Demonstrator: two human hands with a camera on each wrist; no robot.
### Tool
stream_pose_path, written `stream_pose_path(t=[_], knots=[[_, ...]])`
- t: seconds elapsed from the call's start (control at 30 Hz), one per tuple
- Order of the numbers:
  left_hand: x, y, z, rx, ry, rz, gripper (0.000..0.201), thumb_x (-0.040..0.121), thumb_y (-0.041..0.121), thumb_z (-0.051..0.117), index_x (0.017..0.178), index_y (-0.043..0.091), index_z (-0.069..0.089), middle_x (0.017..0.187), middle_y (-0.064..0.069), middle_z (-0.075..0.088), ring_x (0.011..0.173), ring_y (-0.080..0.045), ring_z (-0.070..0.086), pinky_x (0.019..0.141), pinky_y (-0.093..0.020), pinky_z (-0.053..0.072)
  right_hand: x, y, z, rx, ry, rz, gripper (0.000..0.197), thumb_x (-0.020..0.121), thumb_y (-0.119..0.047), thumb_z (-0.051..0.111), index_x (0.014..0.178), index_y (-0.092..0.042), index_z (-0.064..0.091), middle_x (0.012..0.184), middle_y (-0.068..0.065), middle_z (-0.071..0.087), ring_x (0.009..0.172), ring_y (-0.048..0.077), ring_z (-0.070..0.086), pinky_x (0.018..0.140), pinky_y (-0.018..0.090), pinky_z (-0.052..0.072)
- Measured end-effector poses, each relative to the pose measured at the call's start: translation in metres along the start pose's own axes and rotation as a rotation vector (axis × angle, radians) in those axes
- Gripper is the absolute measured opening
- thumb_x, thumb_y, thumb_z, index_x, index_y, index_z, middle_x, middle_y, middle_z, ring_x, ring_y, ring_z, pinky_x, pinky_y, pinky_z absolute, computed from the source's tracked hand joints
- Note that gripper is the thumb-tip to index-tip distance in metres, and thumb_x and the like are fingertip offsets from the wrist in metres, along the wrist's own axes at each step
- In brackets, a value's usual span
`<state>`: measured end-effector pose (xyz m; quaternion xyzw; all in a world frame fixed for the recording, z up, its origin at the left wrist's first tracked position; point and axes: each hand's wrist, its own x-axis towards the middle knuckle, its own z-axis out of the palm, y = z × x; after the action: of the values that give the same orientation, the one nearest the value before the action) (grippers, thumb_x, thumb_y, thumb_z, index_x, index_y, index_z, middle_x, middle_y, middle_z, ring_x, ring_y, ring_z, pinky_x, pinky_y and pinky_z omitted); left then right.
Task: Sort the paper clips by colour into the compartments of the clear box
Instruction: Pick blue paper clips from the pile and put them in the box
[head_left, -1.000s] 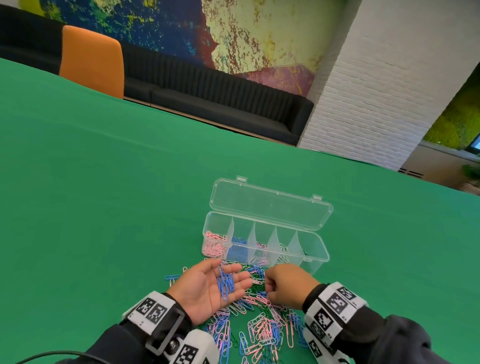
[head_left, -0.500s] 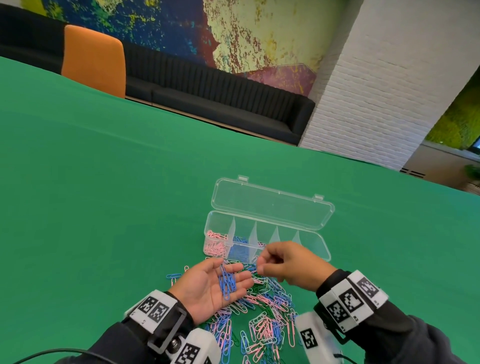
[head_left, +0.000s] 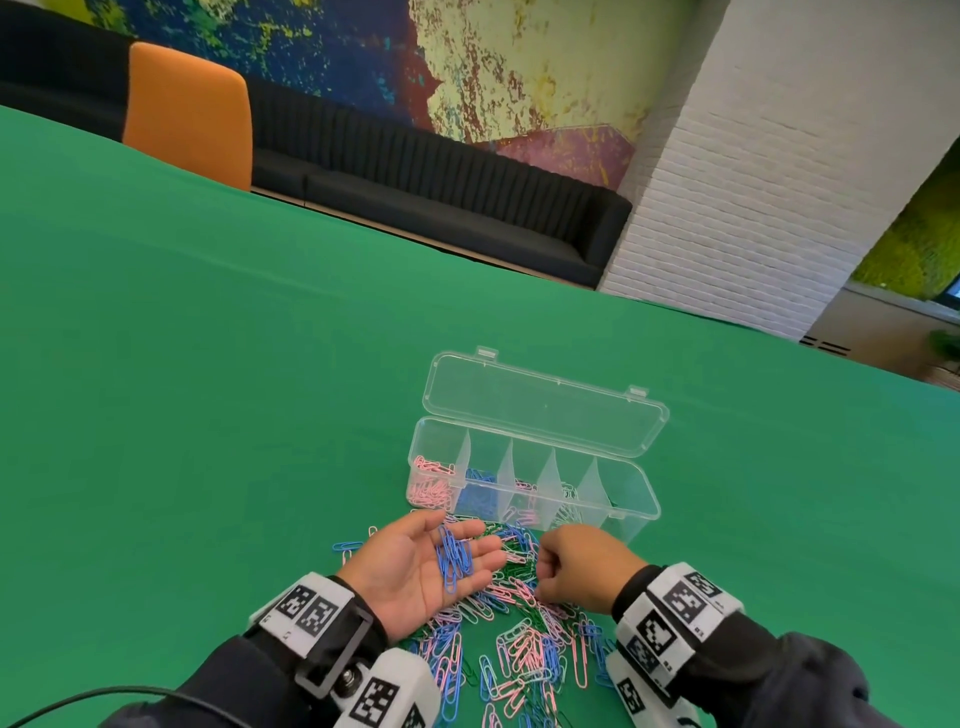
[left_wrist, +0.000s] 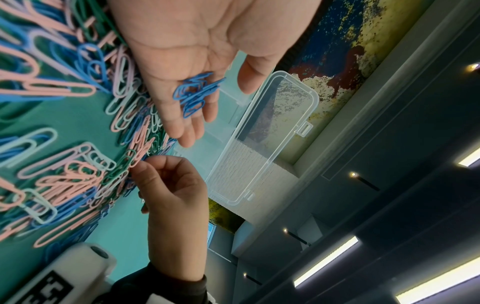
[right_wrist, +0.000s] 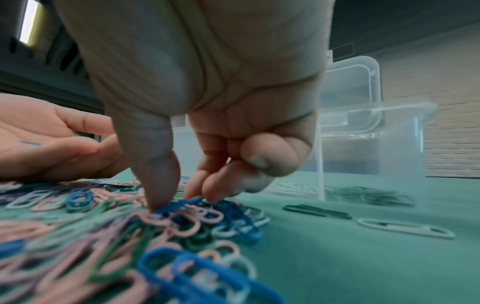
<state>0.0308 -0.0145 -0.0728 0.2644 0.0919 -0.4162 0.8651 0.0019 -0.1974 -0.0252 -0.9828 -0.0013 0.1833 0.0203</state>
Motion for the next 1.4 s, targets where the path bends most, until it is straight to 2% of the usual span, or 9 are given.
stream_pose_path(t=[0.17,0.3,0.43,0.6,0.73,0.83,0.97,1.2,1.4], knots=[[-0.001,0.000,0.001,0.011,0.001,0.006,0.043,0.097,0.023,0.035,0.113,-0.012,0.054,0.103,-0.031,0.064,0.079,-0.038,0.070,0.061,-0.042,0.057,0.002,-0.005,0.003,-0.035,0.035,0.009,0.024,0.083,-0.018,0.059,0.066,-0.024,0.045,0.084,-0.003,0.057,0.078,0.015,0.051,0.072,0.025,0.043],[-0.003,0.000,0.002,0.014,0.002,0.009,0.042,0.097,0.023,0.035,0.111,-0.012,0.054,0.103,-0.032,0.064,0.078,-0.038,0.070,0.060,-0.042,0.057,-0.001,-0.009,0.003,-0.107,0.068,-0.007,0.005,0.084,-0.019,0.057,0.082,-0.017,0.053,0.087,0.002,0.057,0.080,0.018,0.050,0.076,0.030,0.046],[-0.002,0.000,0.001,0.014,-0.001,0.007,0.042,0.098,0.023,0.034,0.110,-0.012,0.055,0.103,-0.032,0.064,0.079,-0.038,0.070,0.060,-0.041,0.057,-0.006,-0.011,0.003,-0.114,0.090,-0.024,0.011,0.085,-0.016,0.055,0.076,-0.018,0.049,0.087,0.001,0.054,0.082,0.020,0.052,0.077,0.029,0.045],[-0.002,0.000,0.000,0.012,-0.002,0.004,0.042,0.098,0.023,0.034,0.110,-0.012,0.055,0.102,-0.032,0.065,0.078,-0.038,0.070,0.060,-0.042,0.057,-0.001,-0.010,0.002,-0.041,0.006,0.004,0.024,0.085,-0.013,0.054,0.065,-0.022,0.042,0.085,0.000,0.055,0.080,0.016,0.050,0.073,0.024,0.043],[-0.001,0.001,-0.001,0.011,-0.004,0.002,0.042,0.097,0.023,0.034,0.112,-0.012,0.054,0.101,-0.031,0.065,0.077,-0.038,0.070,0.059,-0.041,0.057,0.003,-0.003,-0.003,0.126,-0.079,0.036,0.027,0.083,-0.013,0.061,0.064,-0.022,0.045,0.074,-0.004,0.055,0.069,0.009,0.051,0.069,0.020,0.047],[0.001,0.001,-0.002,0.008,-0.001,-0.003,0.041,0.097,0.023,0.035,0.109,-0.011,0.055,0.101,-0.031,0.065,0.078,-0.038,0.070,0.059,-0.041,0.057,0.001,0.003,-0.010,0.278,-0.092,0.031,0.026,0.082,-0.014,0.067,0.065,-0.023,0.049,0.073,-0.007,0.058,0.071,0.007,0.056,0.074,0.023,0.051],[0.002,0.001,-0.004,0.007,0.004,-0.005,0.042,0.097,0.023,0.036,0.110,-0.012,0.056,0.104,-0.032,0.064,0.080,-0.038,0.070,0.060,-0.041,0.058,-0.005,0.004,-0.025,0.422,-0.092,-0.027,0.022,0.086,-0.015,0.064,0.069,-0.022,0.051,0.060,-0.014,0.056,0.048,-0.006,0.048,0.047,0.010,0.037],[0.002,0.000,-0.002,0.001,0.005,-0.009,0.042,0.096,0.022,0.036,0.112,-0.013,0.054,0.104,-0.032,0.063,0.077,-0.039,0.069,0.058,-0.042,0.058,-0.006,-0.016,-0.041,0.778,0.021,-0.159,0.015,0.087,-0.013,0.063,0.075,-0.020,0.057,0.064,-0.008,0.053,0.053,0.004,0.044,0.046,0.016,0.036],[0.000,0.001,0.000,0.000,0.014,-0.004,0.042,0.098,0.022,0.035,0.111,-0.014,0.054,0.105,-0.033,0.064,0.078,-0.040,0.069,0.059,-0.043,0.057,-0.005,-0.011,-0.034,0.623,0.077,-0.101,0.011,0.087,-0.012,0.063,0.080,-0.019,0.057,0.066,-0.008,0.053,0.043,-0.006,0.043,0.044,0.008,0.034]])
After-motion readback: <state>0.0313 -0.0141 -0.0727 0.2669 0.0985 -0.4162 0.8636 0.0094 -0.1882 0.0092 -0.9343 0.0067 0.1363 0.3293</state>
